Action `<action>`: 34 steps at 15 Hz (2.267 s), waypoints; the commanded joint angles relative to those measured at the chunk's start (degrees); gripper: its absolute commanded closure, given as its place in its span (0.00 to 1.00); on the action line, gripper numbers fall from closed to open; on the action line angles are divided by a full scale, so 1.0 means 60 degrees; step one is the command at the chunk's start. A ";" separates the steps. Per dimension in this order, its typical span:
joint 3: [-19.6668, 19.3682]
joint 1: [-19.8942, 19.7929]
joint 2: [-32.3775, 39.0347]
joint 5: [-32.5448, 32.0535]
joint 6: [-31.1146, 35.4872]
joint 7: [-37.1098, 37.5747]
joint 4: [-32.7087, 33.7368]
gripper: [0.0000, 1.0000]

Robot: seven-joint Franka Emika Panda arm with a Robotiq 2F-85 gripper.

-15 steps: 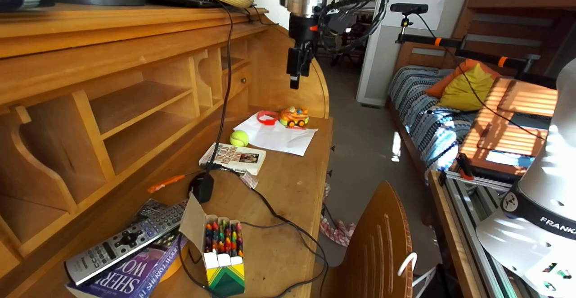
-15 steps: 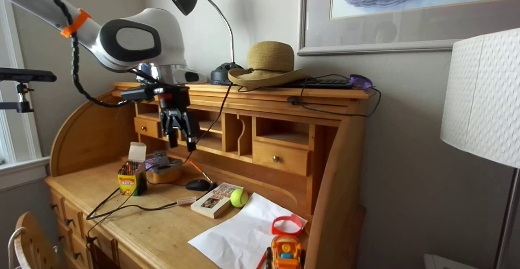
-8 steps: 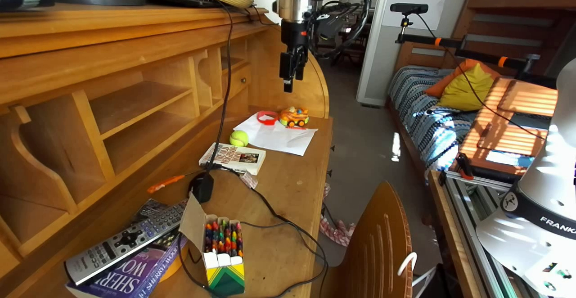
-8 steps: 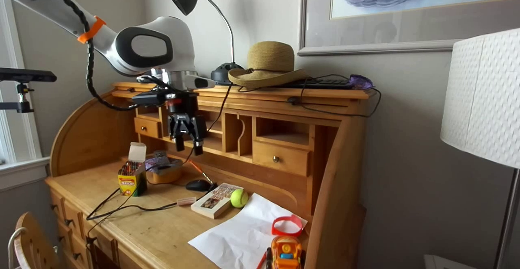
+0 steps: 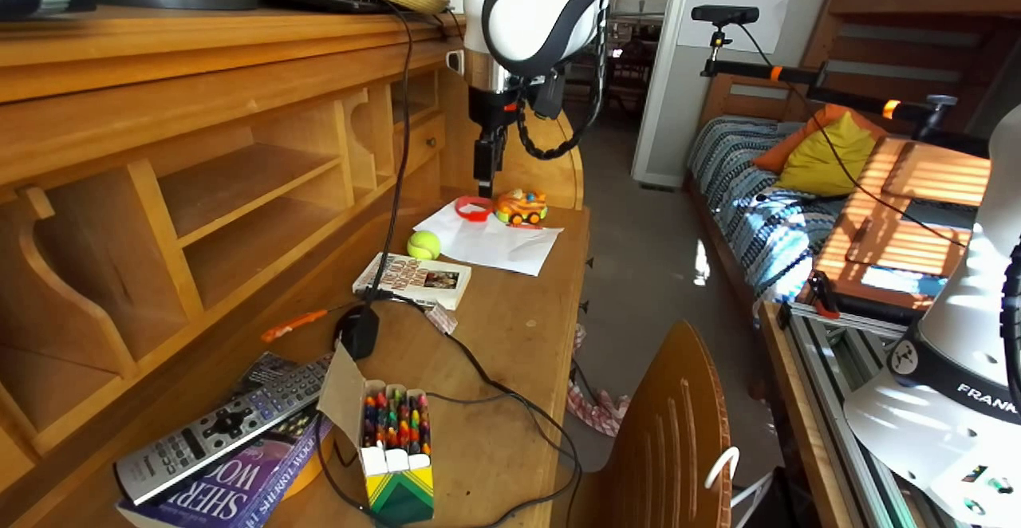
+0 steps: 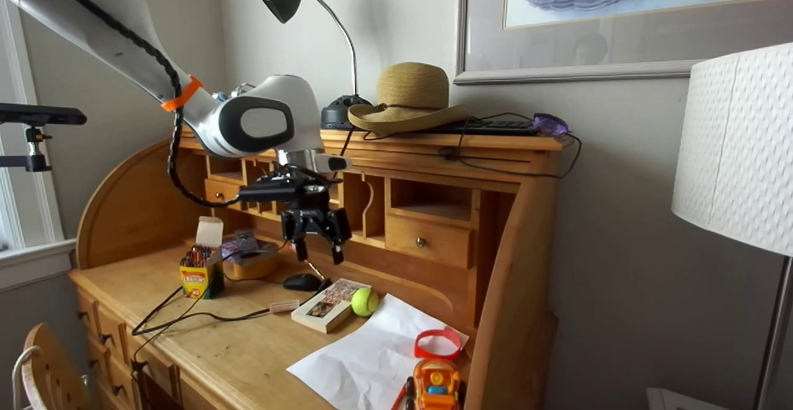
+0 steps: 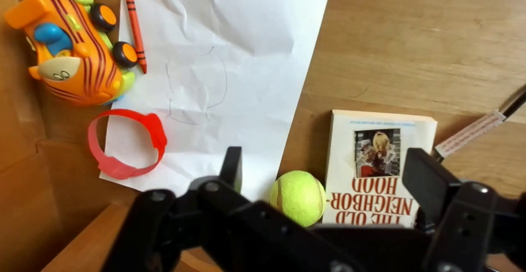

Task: Put the green ball in the right top compartment

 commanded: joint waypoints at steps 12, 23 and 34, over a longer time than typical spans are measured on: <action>0.0413 -0.0181 0.1673 0.0382 -0.0798 0.0747 0.1307 0.00; -0.0671 0.0753 0.1519 -0.0211 0.7403 0.2471 -0.2270 0.00; -0.0426 -0.0156 0.3305 0.0065 1.1293 0.1893 -0.2153 0.00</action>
